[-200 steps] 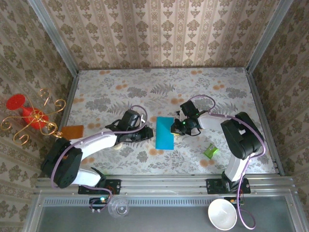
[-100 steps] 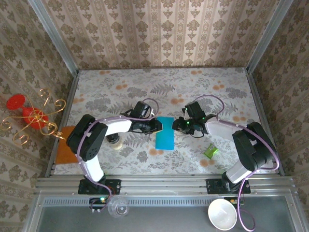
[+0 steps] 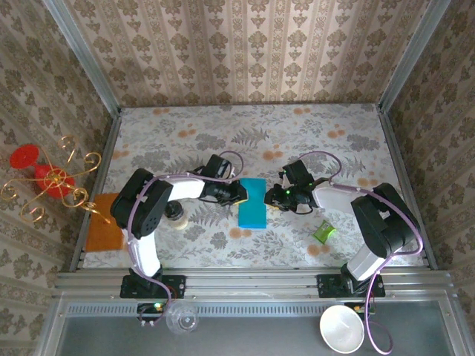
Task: Fold a paper plane with a square sheet of paper (pick it up from the middle)
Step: Fold the triangle a second time at the center of the table.
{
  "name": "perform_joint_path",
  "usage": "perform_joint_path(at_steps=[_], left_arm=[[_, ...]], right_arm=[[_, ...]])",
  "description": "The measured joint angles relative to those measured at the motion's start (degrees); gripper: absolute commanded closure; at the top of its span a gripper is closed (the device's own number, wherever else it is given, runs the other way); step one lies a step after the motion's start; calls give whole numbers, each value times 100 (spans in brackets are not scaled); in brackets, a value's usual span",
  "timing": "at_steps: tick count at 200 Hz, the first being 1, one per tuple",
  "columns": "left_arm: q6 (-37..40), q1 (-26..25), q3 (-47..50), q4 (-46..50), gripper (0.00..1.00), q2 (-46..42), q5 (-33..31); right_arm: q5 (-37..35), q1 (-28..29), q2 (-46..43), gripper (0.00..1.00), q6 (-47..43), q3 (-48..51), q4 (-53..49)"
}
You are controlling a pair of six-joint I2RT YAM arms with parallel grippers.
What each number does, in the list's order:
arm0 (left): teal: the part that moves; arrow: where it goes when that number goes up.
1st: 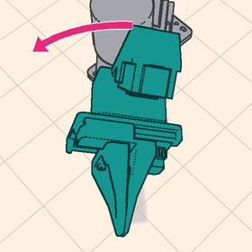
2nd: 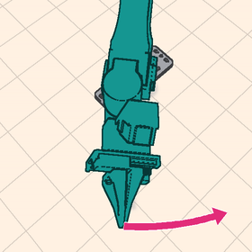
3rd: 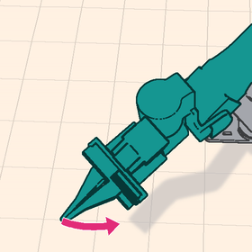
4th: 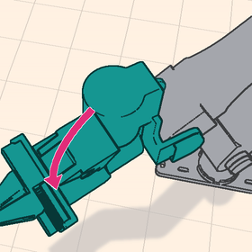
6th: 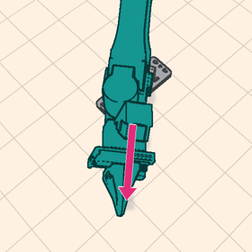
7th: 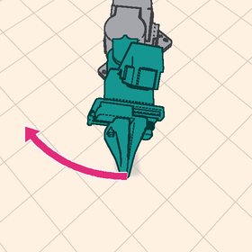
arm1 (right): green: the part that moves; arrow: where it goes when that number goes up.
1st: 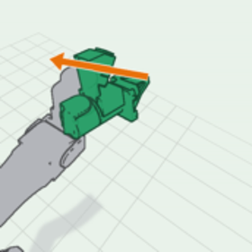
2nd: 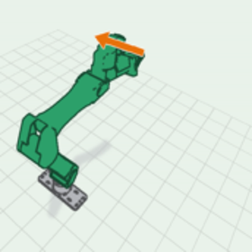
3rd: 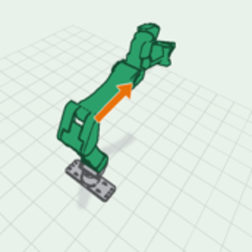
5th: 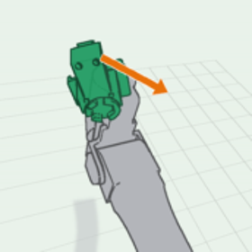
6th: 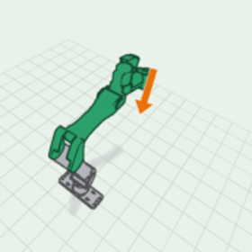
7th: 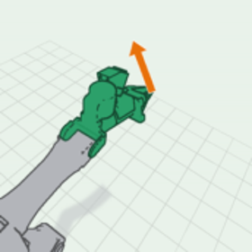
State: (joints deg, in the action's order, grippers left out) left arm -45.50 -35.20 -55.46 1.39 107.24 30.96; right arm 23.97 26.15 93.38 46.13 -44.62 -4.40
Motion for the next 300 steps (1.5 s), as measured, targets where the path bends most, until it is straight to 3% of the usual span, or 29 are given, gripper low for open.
perform_joint_path(at_steps=[88,173,207,300], left_arm=[[-197,155,-35,-20,84,7,-96],[-254,155,-7,-105,83,7,-92],[-254,155,31,-170,83,7,-74],[-221,144,7,-127,83,7,-74]], right_arm=[[195,157,-684,66,570,984,249],[332,542,-699,61,1064,1034,739],[334,542,-581,64,1119,1034,938],[337,542,-363,81,1130,1032,1502]])
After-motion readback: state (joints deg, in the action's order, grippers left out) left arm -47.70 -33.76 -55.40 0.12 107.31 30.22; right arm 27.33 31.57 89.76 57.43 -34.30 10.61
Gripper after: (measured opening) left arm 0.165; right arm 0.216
